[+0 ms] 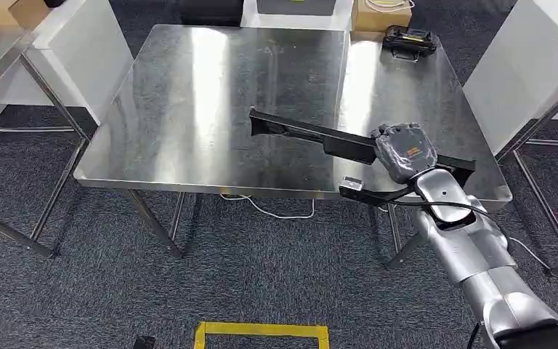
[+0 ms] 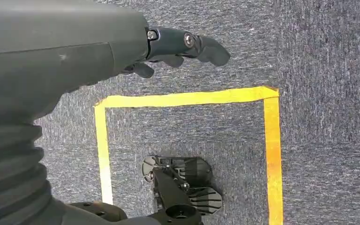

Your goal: Take the parts from the cabinet and place them on the table.

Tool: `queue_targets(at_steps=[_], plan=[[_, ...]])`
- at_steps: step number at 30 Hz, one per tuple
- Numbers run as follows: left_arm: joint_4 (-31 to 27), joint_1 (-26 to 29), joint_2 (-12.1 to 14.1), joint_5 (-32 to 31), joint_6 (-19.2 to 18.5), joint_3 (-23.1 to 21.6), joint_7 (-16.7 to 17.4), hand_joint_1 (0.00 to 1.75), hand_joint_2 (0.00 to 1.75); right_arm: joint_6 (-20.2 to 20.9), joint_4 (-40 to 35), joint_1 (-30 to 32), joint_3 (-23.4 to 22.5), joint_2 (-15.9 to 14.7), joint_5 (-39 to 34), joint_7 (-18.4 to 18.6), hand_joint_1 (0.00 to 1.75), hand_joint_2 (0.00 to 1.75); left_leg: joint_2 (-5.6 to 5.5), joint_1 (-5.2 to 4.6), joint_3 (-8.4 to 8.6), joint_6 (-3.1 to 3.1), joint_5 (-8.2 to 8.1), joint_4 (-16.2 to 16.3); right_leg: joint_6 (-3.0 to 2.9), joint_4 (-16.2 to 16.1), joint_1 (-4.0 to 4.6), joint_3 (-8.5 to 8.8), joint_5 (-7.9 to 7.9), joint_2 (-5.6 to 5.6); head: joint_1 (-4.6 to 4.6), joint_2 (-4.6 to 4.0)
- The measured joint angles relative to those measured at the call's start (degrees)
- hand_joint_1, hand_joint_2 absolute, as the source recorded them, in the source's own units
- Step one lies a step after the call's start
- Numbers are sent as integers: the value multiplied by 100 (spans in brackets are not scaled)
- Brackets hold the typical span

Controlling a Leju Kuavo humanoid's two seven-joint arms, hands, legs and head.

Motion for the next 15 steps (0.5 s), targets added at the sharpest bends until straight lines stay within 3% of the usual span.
queue_targets(at_steps=[9,15], plan=[[0,4,2,-26,11,4,-24,0,175,0,4,1,-100,-2,-105,0,175,175,0,0,0,0,0,0,0,0,0,0,0,0,0,0],[0,3,2,-50,35,37,-87,0,175,37,112,-135,-354,-243,-127,-105,175,175,1,-1,-5,1,-1,0,0,0,-3,0,0,0,2,0]])
